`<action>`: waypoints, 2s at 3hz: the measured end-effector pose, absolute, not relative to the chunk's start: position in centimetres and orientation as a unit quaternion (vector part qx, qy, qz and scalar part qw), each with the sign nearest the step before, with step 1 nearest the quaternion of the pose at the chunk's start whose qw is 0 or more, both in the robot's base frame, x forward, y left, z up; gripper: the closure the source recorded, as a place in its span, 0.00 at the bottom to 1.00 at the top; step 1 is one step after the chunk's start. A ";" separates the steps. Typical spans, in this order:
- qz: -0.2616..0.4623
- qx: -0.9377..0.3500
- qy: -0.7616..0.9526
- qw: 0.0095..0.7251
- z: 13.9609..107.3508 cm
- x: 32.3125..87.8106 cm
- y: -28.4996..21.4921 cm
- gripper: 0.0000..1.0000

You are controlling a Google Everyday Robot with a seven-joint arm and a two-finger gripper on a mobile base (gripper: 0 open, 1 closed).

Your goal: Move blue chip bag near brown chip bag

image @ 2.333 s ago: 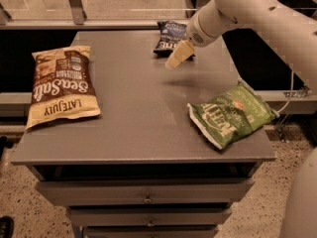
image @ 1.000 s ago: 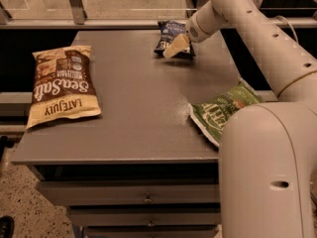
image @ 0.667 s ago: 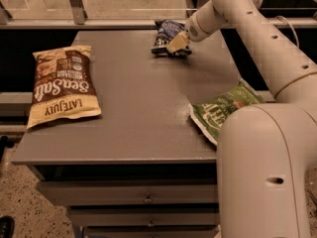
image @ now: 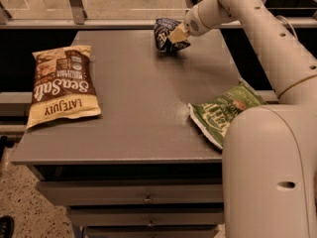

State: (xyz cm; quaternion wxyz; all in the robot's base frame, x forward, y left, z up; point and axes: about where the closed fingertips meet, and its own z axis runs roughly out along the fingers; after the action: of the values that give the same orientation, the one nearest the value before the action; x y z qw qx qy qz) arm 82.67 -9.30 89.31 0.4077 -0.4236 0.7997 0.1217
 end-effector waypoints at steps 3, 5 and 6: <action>0.269 -0.624 0.632 0.371 95.0 66.9 -1.5 1.00; 0.346 -0.646 0.602 0.316 90.6 58.9 3.6 0.83; 0.373 -0.645 0.593 0.305 89.3 56.2 6.8 0.52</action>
Offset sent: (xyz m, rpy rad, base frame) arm -0.1181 0.0755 0.0931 0.0832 -0.1026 0.5408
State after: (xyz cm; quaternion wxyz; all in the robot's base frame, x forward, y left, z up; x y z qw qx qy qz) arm 56.20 6.80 89.30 0.3054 -0.6448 0.5933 0.3729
